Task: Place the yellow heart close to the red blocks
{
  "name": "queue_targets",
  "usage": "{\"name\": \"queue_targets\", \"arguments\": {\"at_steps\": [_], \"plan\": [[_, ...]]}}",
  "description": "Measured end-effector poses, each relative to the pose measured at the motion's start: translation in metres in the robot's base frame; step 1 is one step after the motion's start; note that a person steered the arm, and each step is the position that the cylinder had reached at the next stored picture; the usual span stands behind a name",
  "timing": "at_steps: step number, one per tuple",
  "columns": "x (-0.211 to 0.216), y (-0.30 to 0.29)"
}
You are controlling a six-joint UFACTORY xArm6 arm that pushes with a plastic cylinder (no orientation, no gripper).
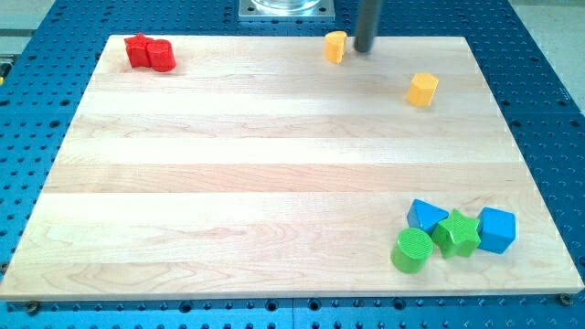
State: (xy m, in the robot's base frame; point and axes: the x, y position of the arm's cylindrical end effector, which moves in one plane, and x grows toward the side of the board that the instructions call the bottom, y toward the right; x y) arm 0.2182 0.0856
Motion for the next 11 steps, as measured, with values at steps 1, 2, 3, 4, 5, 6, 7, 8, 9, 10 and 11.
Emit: {"name": "queue_targets", "arguments": {"at_steps": [1,2,3,4,5,6,7,8,9,10,11], "plan": [[0.013,-0.091],[0.013,-0.168],[0.048,-0.158],[0.071,-0.180],[0.065,-0.221],[0.068,-0.178],[0.062,-0.206],[0.062,-0.208],[0.041,-0.193],[0.038,-0.254],[0.038,-0.214]]}}
